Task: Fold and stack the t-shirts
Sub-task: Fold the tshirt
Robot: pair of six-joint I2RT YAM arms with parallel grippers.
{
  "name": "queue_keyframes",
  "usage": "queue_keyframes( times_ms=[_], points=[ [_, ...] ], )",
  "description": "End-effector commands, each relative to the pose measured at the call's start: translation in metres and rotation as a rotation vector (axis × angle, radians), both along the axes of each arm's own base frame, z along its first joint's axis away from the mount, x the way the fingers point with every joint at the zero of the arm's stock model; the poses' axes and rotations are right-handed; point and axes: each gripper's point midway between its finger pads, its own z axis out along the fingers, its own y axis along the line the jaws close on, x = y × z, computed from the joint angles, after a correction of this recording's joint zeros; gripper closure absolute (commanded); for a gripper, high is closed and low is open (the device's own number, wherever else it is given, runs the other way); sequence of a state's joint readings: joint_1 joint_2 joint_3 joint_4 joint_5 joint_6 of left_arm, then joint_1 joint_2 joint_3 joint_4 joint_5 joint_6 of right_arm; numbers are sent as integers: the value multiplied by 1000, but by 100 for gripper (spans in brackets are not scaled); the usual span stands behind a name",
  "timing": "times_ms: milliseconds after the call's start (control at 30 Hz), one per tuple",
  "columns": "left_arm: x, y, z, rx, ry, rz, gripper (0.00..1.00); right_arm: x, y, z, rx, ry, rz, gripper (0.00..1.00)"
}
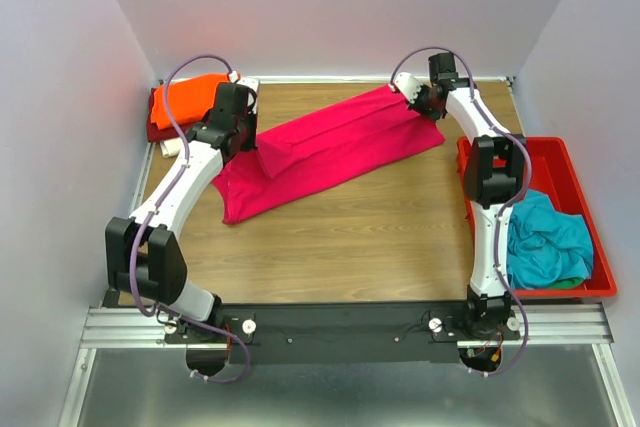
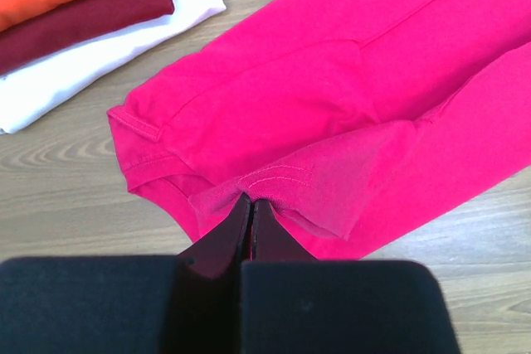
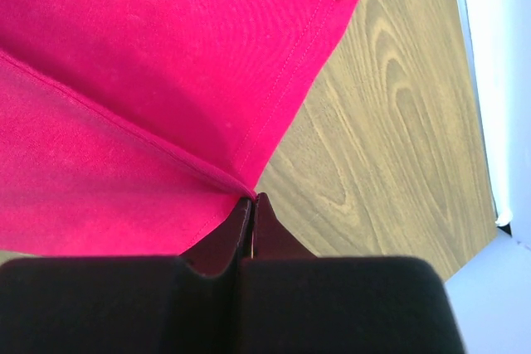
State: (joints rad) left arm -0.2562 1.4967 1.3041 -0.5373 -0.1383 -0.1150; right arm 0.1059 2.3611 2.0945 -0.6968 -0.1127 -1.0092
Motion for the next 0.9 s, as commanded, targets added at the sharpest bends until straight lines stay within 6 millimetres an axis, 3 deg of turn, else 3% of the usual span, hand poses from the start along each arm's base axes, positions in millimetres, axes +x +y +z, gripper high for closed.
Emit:
queue_keyframes(
  times_ms=[0, 200, 267, 300, 367, 400, 433, 500, 533, 567, 700, 733, 767, 800, 833, 867],
  points=[
    [14, 0, 12, -7, -38, -10, 100, 8, 2, -3, -6, -11, -25, 96],
    [19, 2, 4, -8, -24, -2, 100, 11, 6, -9, 3, -10, -28, 90],
    [22, 5, 0, -6, -19, 7, 100, 14, 6, -9, 2, -21, -45, 82],
    [25, 5, -5, -5, -11, 9, 100, 18, 6, -7, 2, -37, -64, 68],
    [30, 5, -13, -6, 8, 8, 100, 30, 5, 6, 45, -95, -156, 60],
    [34, 5, -15, -7, 12, 9, 100, 33, 6, 13, 67, -117, -182, 50],
    [38, 5, -15, -7, 10, 12, 100, 36, 8, 28, 96, -154, -199, 47],
    [44, 6, -26, -3, 31, 15, 100, 33, 18, 42, 178, -159, -206, 45],
    [47, 6, -29, -4, 39, 14, 100, 27, 23, 38, 204, -140, -200, 45],
    [54, 4, -37, -5, 57, 11, 100, 22, 32, 56, 260, -151, -188, 45],
    [77, 6, -57, -5, 94, 29, 100, -4, 47, 72, 376, -112, -182, 44],
    [81, 10, -62, -4, 105, 40, 81, -10, 50, 74, 394, -101, -182, 44],
    [91, 12, -59, -3, 92, 56, 68, -25, 58, 62, 430, -46, -176, 44],
    [94, 15, -74, 14, 132, 70, 57, -34, 62, 81, 456, -62, -154, 44],
    [105, 22, -62, 35, 104, 104, 44, -44, 67, 81, 474, -44, -131, 44],
    [109, 27, -58, 52, 94, 129, 40, -54, 73, 85, 488, -39, -97, 43]
  ],
)
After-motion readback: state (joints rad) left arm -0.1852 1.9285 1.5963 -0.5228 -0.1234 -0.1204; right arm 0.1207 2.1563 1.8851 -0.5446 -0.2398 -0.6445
